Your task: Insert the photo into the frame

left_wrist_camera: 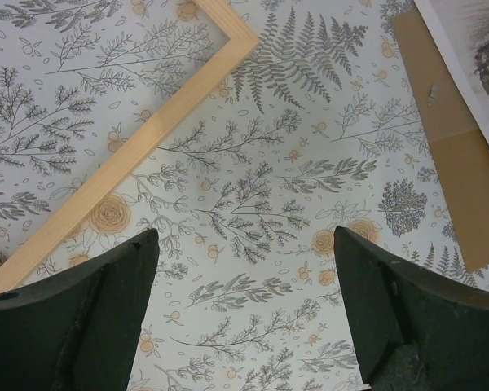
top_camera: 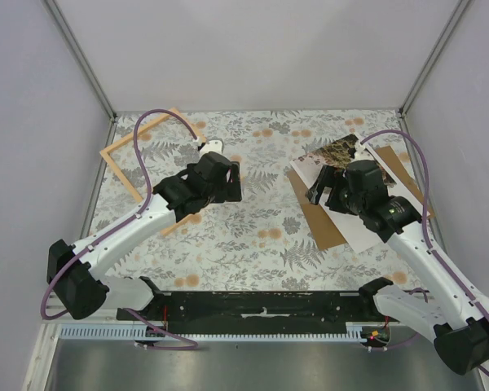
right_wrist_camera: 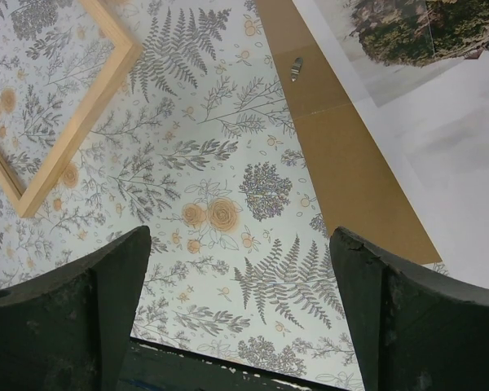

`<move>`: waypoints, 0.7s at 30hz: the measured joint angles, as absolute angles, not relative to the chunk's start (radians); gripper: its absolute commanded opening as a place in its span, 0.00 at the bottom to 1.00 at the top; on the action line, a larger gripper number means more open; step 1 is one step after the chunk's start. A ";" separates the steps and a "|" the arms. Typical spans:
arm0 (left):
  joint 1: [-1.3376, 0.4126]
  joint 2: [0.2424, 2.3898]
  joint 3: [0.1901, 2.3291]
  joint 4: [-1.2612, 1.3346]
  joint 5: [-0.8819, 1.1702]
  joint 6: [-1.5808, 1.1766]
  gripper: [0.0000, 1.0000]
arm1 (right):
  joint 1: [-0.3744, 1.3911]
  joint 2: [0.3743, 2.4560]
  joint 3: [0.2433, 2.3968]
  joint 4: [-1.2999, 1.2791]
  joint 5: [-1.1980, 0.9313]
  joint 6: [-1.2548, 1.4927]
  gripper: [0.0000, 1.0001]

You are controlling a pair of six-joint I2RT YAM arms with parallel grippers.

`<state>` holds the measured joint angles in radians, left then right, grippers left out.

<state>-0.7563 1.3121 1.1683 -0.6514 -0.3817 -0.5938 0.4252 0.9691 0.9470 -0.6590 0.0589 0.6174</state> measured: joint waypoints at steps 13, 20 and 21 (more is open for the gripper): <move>-0.721 1.304 1.137 -0.632 -0.342 -0.603 0.88 | 0.425 0.969 0.940 -0.659 0.056 0.617 0.98; -0.658 1.264 0.967 -0.543 -0.218 -0.641 0.82 | 0.425 0.970 0.937 -0.656 0.030 0.616 0.98; -0.642 1.262 0.936 -0.525 -0.195 -0.643 0.82 | 0.425 0.970 0.935 -0.652 0.026 0.615 0.98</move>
<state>-0.6422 1.2625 0.9360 -0.5255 -0.1951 -0.6426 0.4252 0.9695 0.9352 -0.6521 0.0257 0.6147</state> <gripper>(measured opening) 0.833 0.980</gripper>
